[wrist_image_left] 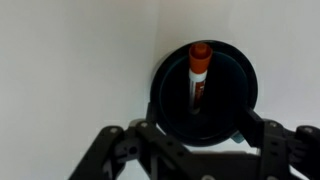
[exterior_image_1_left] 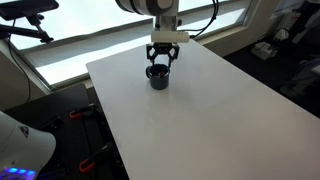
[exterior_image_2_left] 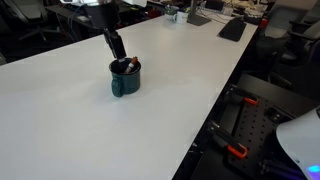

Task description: Remove the red marker from the mug.

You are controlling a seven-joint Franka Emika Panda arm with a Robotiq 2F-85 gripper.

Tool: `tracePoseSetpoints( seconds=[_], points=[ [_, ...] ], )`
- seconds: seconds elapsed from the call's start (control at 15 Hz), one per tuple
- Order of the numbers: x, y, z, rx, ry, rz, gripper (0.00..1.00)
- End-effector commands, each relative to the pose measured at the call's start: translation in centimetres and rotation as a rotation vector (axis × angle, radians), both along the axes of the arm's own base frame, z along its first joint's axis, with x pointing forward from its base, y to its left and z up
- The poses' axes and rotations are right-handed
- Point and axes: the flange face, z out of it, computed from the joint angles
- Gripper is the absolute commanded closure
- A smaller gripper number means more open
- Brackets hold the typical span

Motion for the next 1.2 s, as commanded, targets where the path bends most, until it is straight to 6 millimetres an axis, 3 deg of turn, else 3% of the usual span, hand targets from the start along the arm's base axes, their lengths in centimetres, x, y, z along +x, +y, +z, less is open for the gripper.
tracePoseSetpoints(
  seconds=[0.0, 0.33, 1.0, 1.07, 1.13],
  points=[
    [-0.6, 0.3, 1.3, -0.038, 0.012, -0.013, 0.25],
    [-1.0, -0.1, 0.5, -0.055, 0.055, -0.021, 0.38],
    [-2.2, -1.2, -1.2, -0.123, 0.141, -0.054, 0.42],
    [-2.4, -1.2, -1.4, -0.132, 0.146, -0.053, 0.45],
    [-2.5, -1.2, -1.5, -0.139, 0.153, -0.048, 0.64]
  ],
)
